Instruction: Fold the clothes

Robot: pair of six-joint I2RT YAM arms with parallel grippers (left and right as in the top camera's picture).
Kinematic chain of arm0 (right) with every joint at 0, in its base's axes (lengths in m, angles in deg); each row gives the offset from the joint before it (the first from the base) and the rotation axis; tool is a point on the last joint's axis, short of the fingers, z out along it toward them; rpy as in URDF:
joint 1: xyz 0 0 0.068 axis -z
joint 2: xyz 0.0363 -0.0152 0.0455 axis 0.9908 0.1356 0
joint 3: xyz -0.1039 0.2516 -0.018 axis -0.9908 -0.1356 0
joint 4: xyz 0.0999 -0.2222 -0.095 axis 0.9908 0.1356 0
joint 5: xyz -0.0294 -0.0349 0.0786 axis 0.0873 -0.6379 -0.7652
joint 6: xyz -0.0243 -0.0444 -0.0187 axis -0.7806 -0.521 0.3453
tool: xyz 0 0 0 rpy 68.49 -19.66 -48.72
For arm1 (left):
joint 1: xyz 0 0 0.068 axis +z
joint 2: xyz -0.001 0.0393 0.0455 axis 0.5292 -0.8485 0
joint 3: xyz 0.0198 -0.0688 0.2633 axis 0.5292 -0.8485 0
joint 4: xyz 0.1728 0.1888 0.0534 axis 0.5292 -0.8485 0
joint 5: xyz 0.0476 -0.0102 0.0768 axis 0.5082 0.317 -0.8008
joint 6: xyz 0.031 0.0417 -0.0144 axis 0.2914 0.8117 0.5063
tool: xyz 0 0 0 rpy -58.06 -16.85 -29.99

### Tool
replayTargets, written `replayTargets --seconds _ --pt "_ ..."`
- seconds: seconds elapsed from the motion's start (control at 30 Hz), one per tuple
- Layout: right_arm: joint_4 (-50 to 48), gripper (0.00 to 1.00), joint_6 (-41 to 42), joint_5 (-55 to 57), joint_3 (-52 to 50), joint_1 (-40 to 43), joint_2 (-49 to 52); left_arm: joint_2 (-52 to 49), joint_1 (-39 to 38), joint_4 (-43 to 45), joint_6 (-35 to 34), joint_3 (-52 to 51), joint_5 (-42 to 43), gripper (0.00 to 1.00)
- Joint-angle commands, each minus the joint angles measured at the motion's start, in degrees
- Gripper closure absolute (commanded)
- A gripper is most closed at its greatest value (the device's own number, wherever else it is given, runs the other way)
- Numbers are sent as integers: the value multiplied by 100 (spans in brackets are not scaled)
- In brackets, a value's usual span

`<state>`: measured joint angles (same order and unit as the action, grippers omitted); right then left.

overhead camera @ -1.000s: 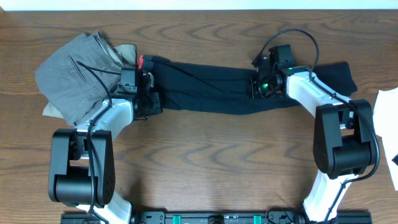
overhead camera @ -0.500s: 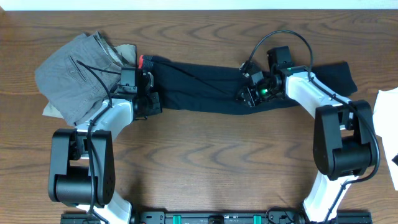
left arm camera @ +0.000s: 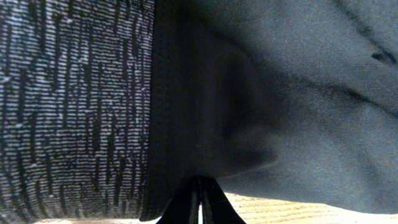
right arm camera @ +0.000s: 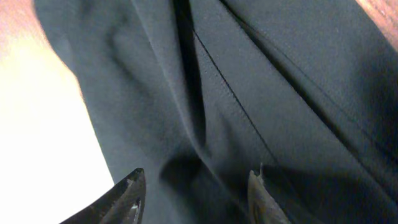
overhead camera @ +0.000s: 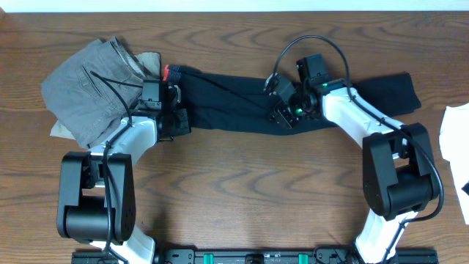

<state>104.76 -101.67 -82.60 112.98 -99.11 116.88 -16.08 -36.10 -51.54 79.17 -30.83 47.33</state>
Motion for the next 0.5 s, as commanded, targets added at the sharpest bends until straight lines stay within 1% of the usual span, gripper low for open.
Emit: replayTargets --seconds 0.0,0.03,0.1,0.2,0.33,0.47 --pt "-138 50 -341 787 68 -221 -129 -33 20 2 118 87 -74 94" --pt "-179 51 -339 822 68 -236 -129 -31 20 0 118 87 -74 94" --pt "-232 55 -339 835 68 -258 -129 -31 20 0 116 87 -74 94" --pt "-267 67 -337 929 68 -262 -129 -31 20 0 116 87 -74 94" --pt "-286 80 -337 1099 68 -262 -129 -31 20 7 116 87 -74 94" --pt "-376 90 -339 1244 68 -262 -129 -31 20 50 114 87 -74 94"
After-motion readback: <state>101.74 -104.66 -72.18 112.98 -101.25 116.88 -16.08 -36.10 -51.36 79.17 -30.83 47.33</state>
